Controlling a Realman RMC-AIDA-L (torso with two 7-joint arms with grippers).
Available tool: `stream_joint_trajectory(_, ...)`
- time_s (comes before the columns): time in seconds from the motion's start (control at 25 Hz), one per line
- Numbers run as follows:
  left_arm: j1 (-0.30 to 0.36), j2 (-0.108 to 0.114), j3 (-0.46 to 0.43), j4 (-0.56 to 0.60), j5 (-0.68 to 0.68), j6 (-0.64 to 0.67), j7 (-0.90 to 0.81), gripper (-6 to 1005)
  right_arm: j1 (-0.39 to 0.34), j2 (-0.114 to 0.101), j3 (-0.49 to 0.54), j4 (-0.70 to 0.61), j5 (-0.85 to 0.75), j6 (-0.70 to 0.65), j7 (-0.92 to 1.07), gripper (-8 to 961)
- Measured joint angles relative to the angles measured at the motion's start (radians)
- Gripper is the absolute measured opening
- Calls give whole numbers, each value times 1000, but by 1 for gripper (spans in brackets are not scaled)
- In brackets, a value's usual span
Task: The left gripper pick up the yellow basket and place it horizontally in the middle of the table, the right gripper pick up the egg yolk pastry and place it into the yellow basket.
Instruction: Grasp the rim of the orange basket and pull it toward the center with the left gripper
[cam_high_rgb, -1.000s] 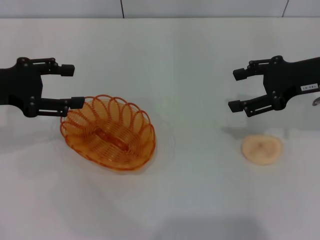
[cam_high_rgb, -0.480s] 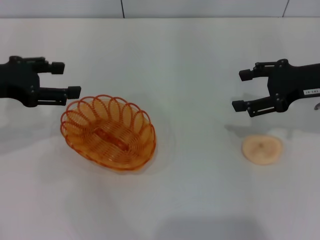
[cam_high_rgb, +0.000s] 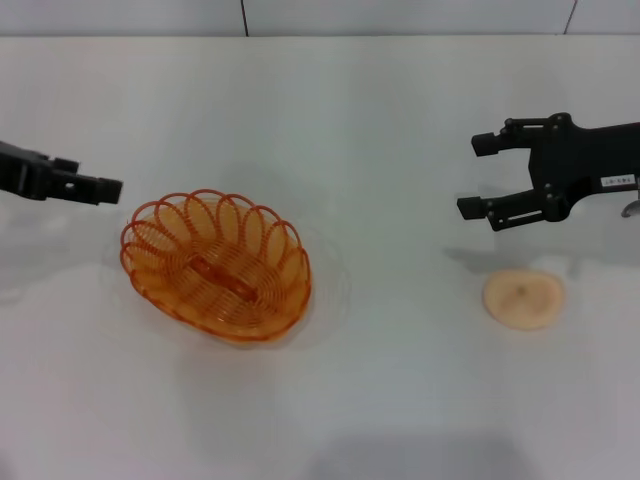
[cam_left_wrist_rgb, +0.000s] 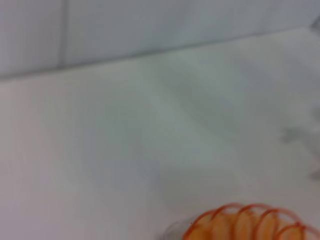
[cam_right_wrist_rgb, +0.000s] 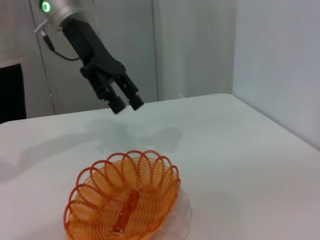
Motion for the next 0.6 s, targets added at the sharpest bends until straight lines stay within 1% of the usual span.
stream_joint_trajectory(0.12,-40,19,1,-41,71,-7,-9,710,3,6,-2,0,0,2,-5,857)
stream_joint_trajectory(0.2,-68,21,4,-68,128,-22,-2,706,4,11,-2,0,0,3,-7,857)
stream_joint_trajectory(0.32,-101,16,14,-112,190,-60,19,700,8,17,-3,0,0,4,-9,856)
stream_joint_trajectory(0.4,-122,13,27,-165,209,-102,39,696,10,18,-4,0,0,4,-9,856)
stream_joint_trajectory(0.6,-170,5,58,-293,218,-189,88,687,13,23,-4,0,0,5,-10,856)
